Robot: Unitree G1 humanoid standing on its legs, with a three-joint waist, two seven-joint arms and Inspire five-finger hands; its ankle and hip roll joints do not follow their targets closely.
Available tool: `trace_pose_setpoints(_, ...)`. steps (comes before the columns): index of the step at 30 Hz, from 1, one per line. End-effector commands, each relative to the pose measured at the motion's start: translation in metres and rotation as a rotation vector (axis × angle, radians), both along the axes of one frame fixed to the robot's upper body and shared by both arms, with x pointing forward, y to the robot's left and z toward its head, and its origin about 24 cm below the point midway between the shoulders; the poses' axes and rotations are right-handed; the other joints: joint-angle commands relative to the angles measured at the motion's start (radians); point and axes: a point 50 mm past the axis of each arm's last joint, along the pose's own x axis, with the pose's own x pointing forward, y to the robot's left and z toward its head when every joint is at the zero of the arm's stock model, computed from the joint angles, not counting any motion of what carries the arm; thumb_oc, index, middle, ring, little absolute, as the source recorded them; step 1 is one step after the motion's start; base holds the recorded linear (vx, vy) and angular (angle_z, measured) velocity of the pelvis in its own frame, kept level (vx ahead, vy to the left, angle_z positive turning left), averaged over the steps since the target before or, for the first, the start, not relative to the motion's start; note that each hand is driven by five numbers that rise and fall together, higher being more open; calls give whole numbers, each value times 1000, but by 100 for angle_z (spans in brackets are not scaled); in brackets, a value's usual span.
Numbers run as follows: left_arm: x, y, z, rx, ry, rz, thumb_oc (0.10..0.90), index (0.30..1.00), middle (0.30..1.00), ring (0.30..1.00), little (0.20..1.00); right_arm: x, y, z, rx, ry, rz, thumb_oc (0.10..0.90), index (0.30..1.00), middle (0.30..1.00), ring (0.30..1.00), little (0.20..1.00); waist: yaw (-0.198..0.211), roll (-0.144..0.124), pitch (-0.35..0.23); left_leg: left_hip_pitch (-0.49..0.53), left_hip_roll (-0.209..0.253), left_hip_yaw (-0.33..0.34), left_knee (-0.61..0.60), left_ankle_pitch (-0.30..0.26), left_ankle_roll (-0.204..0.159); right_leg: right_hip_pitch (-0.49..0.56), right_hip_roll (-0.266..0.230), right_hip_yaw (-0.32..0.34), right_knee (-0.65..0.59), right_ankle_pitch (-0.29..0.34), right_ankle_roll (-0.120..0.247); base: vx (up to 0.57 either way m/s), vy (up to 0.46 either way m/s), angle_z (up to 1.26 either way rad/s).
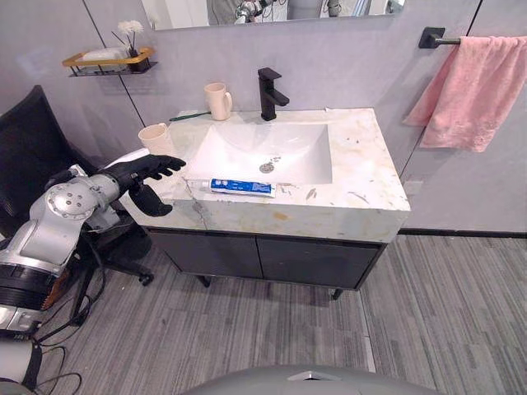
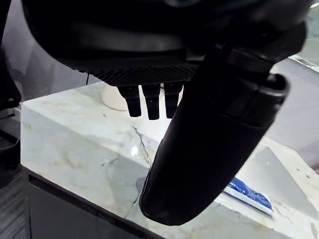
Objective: Organize the bathroom.
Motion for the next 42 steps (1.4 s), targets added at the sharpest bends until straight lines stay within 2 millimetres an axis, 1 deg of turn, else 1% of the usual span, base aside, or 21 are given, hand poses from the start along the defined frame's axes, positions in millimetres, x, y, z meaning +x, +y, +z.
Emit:
trace_pose_setpoints(1,14,-1,111,167,-383,-48,800,900,900,900,900,23,-2,1,-14,-36,68,800,900,900,900,900,-7,1,21,21,-4,18,4,-66,30,48,-50,20,16,-96,79,37,-29,-2)
trace_pose_setpoints(3,16,-3,123,209,-462,-52,800,900,900,900,900,23,-3,1,-17,-33,82,800,900,900,900,900,-17,2,19,22,0,28,4,-69,29,46,-47,26,14,-98,78,43,-21,-3)
trace_pose_setpoints(5,16,-3,126,223,-485,-51,800,900,900,900,900,22,-3,1,-17,-31,83,800,900,900,900,900,-19,2,19,23,1,31,4,-69,29,45,-46,27,14,-99,78,0,0,0)
trace_pose_setpoints(8,15,-1,148,277,-576,-27,800,900,900,900,900,17,-5,1,-19,-14,89,800,900,900,900,900,-33,7,14,23,7,46,4,-70,25,43,-41,35,12,-102,76,56,-6,-2)
trace_pose_setpoints(11,14,3,155,261,-561,-3,800,900,900,900,900,13,-6,1,-20,-2,83,800,900,900,900,900,-35,9,14,23,12,50,4,-67,24,41,-38,36,11,-101,75,63,-2,-4)
trace_pose_setpoints(14,16,6,153,237,-527,5,800,900,900,900,900,11,-6,1,-23,4,78,800,900,900,900,900,-35,9,16,24,12,49,4,-65,24,41,-36,38,12,-101,74,46,-2,-2)
trace_pose_setpoints(16,18,11,146,191,-459,21,800,900,900,900,900,9,-8,2,-25,13,75,800,900,900,900,900,-37,8,20,25,12,46,4,-63,25,40,-34,44,15,-101,74,57,0,-1)
trace_pose_setpoints(17,18,11,146,191,-459,21,800,900,900,900,900,9,-8,2,-25,13,75,800,900,900,900,900,-37,8,20,25,12,46,4,-63,25,40,-34,44,15,-101,74,47,3,-2)
trace_pose_setpoints(20,22,20,128,110,-317,48,800,900,900,900,900,10,-10,3,-27,12,81,800,900,900,900,900,-40,8,26,25,12,46,4,-61,27,35,-33,52,18,-102,75,38,3,-17)
trace_pose_setpoints(21,23,21,125,99,-293,53,800,900,900,900,900,10,-11,3,-28,12,82,800,900,900,900,900,-40,8,28,26,12,46,4,-60,27,35,-32,53,18,-102,74,36,5,-14)
trace_pose_setpoints(22,24,24,118,69,-253,63,800,900,900,900,900,11,-11,3,-27,10,85,800,900,900,900,900,-42,8,30,25,13,48,4,-59,27,34,-31,55,19,-103,74,27,5,-9)
trace_pose_setpoints(25,26,29,109,36,-224,77,800,900,900,900,900,12,-12,3,-28,10,91,800,900,900,900,900,-44,8,32,25,15,51,4,-58,26,34,-30,54,18,-103,74,31,3,-3)
trace_pose_setpoints(30,29,32,107,44,-228,80,800,900,900,900,900,11,-13,4,-30,14,96,800,900,900,900,900,-50,9,33,25,18,57,4,-56,26,33,-29,55,18,-103,73,37,1,0)
trace_pose_setpoints(33,30,31,110,54,-246,75,800,900,900,900,900,9,-14,4,-33,21,100,800,900,900,900,900,-55,10,37,26,20,61,4,-54,26,30,-28,58,20,-103,74,37,2,-2)
trace_pose_setpoints(42,32,30,106,10,-238,57,800,900,900,900,900,3,-20,6,-45,38,101,800,900,900,900,900,-69,12,48,22,24,75,4,-52,24,22,-23,68,15,-99,74,12,0,-2)
